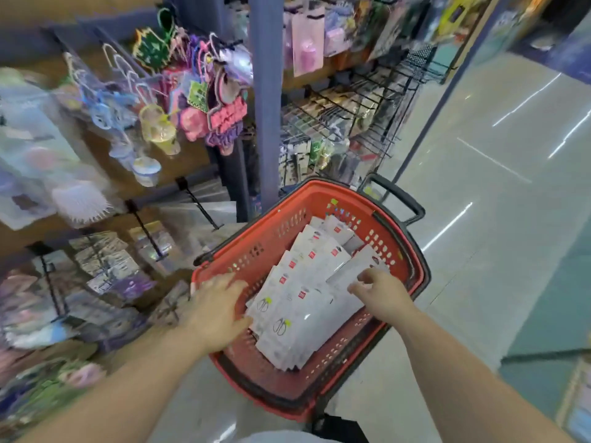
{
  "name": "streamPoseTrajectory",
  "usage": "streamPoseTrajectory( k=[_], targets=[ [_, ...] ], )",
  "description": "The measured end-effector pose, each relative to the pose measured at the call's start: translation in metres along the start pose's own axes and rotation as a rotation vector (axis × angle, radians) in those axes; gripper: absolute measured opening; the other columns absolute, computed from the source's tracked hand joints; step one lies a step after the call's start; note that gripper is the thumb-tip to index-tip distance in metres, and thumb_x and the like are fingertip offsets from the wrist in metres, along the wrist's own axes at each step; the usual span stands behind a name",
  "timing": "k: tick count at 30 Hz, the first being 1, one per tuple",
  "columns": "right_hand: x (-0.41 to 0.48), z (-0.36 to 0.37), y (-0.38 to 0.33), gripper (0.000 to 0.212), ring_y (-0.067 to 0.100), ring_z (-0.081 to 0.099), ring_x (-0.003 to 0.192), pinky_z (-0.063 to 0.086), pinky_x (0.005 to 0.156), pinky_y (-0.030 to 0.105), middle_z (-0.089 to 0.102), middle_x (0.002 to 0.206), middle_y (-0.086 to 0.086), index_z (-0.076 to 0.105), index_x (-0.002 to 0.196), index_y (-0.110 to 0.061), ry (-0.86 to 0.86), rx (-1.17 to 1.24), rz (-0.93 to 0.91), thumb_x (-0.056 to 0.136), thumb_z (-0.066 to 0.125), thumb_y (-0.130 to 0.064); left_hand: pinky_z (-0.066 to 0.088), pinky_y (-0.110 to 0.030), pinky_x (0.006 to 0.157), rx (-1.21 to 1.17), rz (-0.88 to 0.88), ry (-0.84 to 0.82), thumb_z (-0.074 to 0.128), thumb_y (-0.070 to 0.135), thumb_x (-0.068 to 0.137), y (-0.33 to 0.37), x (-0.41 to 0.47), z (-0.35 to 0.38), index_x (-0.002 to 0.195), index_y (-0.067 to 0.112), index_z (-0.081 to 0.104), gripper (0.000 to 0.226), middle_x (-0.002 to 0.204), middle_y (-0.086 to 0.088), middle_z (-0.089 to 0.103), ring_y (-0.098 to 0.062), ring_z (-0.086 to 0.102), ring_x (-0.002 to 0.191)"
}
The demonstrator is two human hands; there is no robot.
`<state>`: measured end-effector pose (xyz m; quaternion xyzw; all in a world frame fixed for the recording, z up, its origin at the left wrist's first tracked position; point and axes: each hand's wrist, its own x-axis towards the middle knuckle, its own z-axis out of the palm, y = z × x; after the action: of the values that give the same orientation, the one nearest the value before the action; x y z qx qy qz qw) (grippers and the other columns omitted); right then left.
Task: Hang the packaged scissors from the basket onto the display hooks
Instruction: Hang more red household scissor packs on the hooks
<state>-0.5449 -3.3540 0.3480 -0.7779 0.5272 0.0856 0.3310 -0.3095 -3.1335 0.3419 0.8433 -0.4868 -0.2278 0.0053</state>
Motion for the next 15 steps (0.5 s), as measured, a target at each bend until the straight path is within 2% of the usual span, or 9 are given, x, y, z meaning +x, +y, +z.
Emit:
streamPoseTrajectory(
  k=[2, 5, 6, 8, 10, 11, 13, 15],
  targets=[
    [0.027, -0.012, 0.012, 0.054, 0.024, 0.060, 0.126, 0.046, 0.097, 0.032, 0.062, 0.142, 0.006, 0.059, 0.140, -0.013, -0.055, -0.031, -0.038, 0.096, 0.068, -0.044, 0.027, -0.039, 0.122, -0.053, -0.049, -0.077, 0.066, 0.064, 0.087, 0.023, 0.023, 0.018, 0.155, 0.027, 0.044, 0.080, 0.164, -0.005, 0.036, -0.030, 0.034, 0.151],
    [0.061, -0.026, 0.027, 0.068, 0.027, 0.057, 0.130, 0.044, 0.101, 0.033, 0.056, 0.147, 0.012, 0.048, 0.151, -0.009, -0.131, -0.011, -0.017, 0.095, 0.073, -0.038, 0.030, -0.034, 0.119, -0.148, -0.108, -0.168, 0.060, 0.079, 0.068, 0.053, 0.054, 0.043, 0.156, 0.025, 0.041, 0.106, 0.161, -0.002, 0.039, -0.028, 0.039, 0.146],
    [0.070, -0.030, 0.030, 0.073, 0.028, 0.055, 0.134, 0.043, 0.105, 0.034, 0.054, 0.150, 0.012, 0.043, 0.154, -0.008, -0.146, 0.013, -0.001, 0.094, 0.074, -0.036, 0.031, -0.033, 0.118, -0.178, -0.127, -0.192, 0.062, 0.079, 0.067, 0.059, 0.063, 0.053, 0.157, 0.023, 0.040, 0.108, 0.160, -0.002, 0.040, -0.027, 0.040, 0.145],
    [0.087, -0.035, 0.035, 0.081, 0.028, 0.049, 0.141, 0.042, 0.110, 0.036, 0.046, 0.158, 0.011, 0.035, 0.159, -0.009, -0.180, 0.062, 0.031, 0.093, 0.076, -0.034, 0.033, -0.034, 0.119, -0.233, -0.167, -0.218, 0.078, 0.065, 0.076, 0.065, 0.078, 0.074, 0.161, 0.022, 0.035, 0.104, 0.163, -0.002, 0.037, -0.027, 0.040, 0.146],
    [0.103, -0.034, 0.037, 0.085, 0.029, 0.045, 0.145, 0.041, 0.110, 0.035, 0.040, 0.163, 0.011, 0.028, 0.162, -0.009, -0.243, 0.030, 0.052, 0.095, 0.075, -0.033, 0.033, -0.036, 0.122, -0.256, -0.213, -0.243, 0.084, 0.062, 0.075, 0.065, 0.090, 0.095, 0.163, 0.021, 0.030, 0.111, 0.166, -0.005, 0.032, -0.027, 0.037, 0.150],
    [0.110, -0.031, 0.039, 0.085, 0.029, 0.045, 0.145, 0.041, 0.108, 0.033, 0.040, 0.163, 0.011, 0.028, 0.162, -0.008, -0.259, 0.003, 0.061, 0.095, 0.074, -0.032, 0.032, -0.037, 0.123, -0.263, -0.244, -0.265, 0.085, 0.065, 0.073, 0.065, 0.094, 0.105, 0.164, 0.021, 0.027, 0.117, 0.168, -0.005, 0.028, -0.027, 0.035, 0.151],
    [0.122, -0.025, 0.041, 0.076, 0.030, 0.054, 0.136, 0.045, 0.099, 0.031, 0.051, 0.154, 0.010, 0.040, 0.156, -0.008, -0.233, 0.011, 0.090, 0.092, 0.073, -0.031, 0.029, -0.040, 0.125, -0.295, -0.300, -0.285, 0.086, 0.072, 0.065, 0.061, 0.105, 0.129, 0.165, 0.021, 0.021, 0.130, 0.172, -0.005, 0.020, -0.028, 0.029, 0.156],
    [0.129, -0.014, 0.042, 0.068, 0.030, 0.059, 0.129, 0.049, 0.096, 0.034, 0.058, 0.146, 0.009, 0.046, 0.151, -0.010, -0.181, 0.045, 0.118, 0.091, 0.070, -0.030, 0.026, -0.043, 0.127, -0.315, -0.340, -0.295, 0.084, 0.080, 0.058, 0.060, 0.116, 0.149, 0.167, 0.021, 0.014, 0.142, 0.175, -0.006, 0.011, -0.030, 0.020, 0.159]
  ],
)
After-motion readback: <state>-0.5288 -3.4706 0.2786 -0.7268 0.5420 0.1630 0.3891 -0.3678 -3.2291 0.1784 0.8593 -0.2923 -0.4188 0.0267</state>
